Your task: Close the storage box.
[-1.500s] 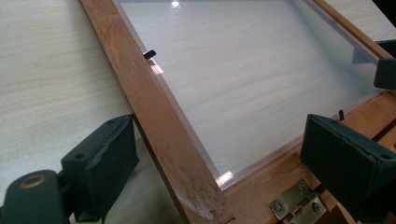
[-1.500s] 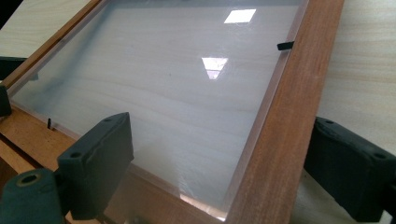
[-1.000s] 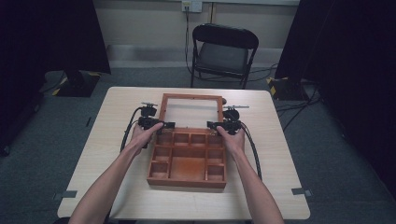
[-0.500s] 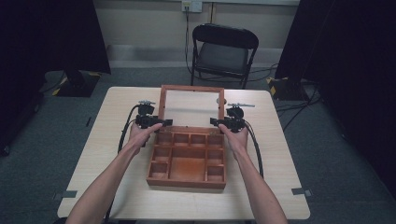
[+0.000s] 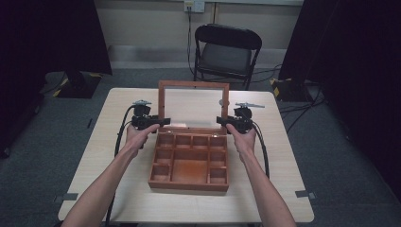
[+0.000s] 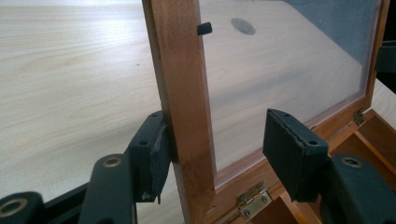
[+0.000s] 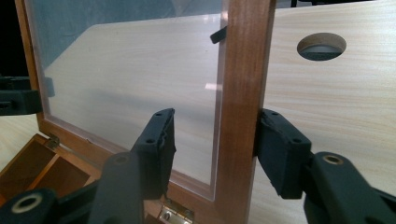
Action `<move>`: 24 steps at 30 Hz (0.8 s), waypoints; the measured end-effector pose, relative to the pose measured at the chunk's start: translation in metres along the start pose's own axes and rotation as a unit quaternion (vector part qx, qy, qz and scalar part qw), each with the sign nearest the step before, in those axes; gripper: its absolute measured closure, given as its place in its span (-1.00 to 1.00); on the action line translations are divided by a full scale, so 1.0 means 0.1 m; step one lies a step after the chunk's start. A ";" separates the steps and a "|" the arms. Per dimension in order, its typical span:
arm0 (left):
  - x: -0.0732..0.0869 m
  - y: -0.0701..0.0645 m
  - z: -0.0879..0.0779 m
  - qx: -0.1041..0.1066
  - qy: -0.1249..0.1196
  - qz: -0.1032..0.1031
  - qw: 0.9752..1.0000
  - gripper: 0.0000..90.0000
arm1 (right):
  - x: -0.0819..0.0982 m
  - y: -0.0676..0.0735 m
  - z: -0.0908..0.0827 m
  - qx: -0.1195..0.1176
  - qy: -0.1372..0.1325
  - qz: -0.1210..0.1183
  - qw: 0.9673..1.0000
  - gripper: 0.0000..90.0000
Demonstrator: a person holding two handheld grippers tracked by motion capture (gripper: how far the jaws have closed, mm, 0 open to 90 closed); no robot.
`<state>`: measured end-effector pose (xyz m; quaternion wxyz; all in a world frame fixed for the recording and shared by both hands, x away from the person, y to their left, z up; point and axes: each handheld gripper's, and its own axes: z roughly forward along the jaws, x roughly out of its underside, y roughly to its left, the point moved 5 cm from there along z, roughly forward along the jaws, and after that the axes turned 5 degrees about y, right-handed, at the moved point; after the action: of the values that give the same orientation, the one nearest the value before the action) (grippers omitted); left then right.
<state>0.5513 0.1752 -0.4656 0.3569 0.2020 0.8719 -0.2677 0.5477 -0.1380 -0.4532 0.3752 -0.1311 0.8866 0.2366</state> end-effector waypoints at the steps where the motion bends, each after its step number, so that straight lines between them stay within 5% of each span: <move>1: 0.00 0.00 -0.01 0.001 -0.001 0.003 1.000 -0.05 | 0.00 0.01 -0.02 0.000 0.001 -0.003 1.000 0.11; 24: -0.02 -0.15 -0.30 0.005 -0.021 0.043 0.999 0.12 | 0.07 0.11 -0.29 -0.030 -0.010 -0.022 0.999 0.16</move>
<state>0.5289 0.1819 -0.4416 0.3858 0.2356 0.8531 -0.2606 0.5207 -0.1435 -0.4375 0.3851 -0.1596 0.8722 0.2559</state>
